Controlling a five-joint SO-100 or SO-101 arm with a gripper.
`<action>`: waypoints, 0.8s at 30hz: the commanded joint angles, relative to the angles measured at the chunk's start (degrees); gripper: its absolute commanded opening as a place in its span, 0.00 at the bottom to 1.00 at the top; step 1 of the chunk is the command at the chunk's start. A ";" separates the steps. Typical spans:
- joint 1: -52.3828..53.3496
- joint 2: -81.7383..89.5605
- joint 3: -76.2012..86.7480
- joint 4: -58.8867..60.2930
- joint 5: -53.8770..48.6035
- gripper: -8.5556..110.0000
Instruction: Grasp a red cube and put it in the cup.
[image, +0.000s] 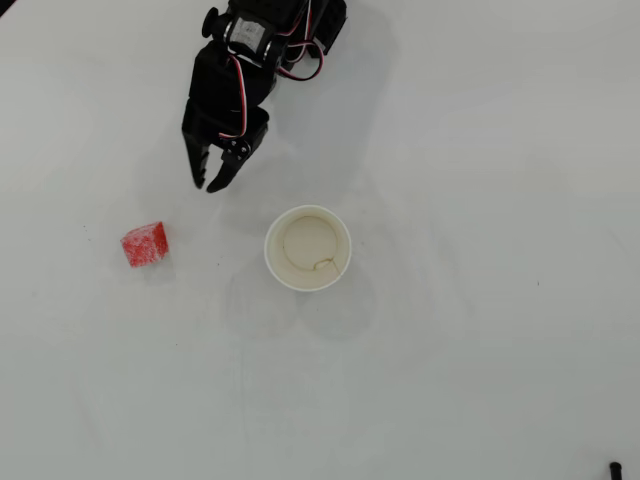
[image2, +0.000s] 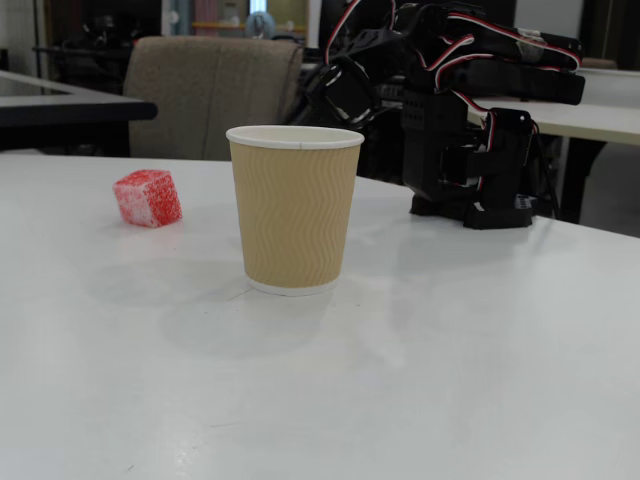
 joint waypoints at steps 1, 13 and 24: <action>-1.23 -0.53 2.72 -4.75 -4.75 0.14; -1.41 -25.93 -14.41 -5.98 -4.92 0.25; 2.99 -44.74 -28.48 -6.77 -5.89 0.33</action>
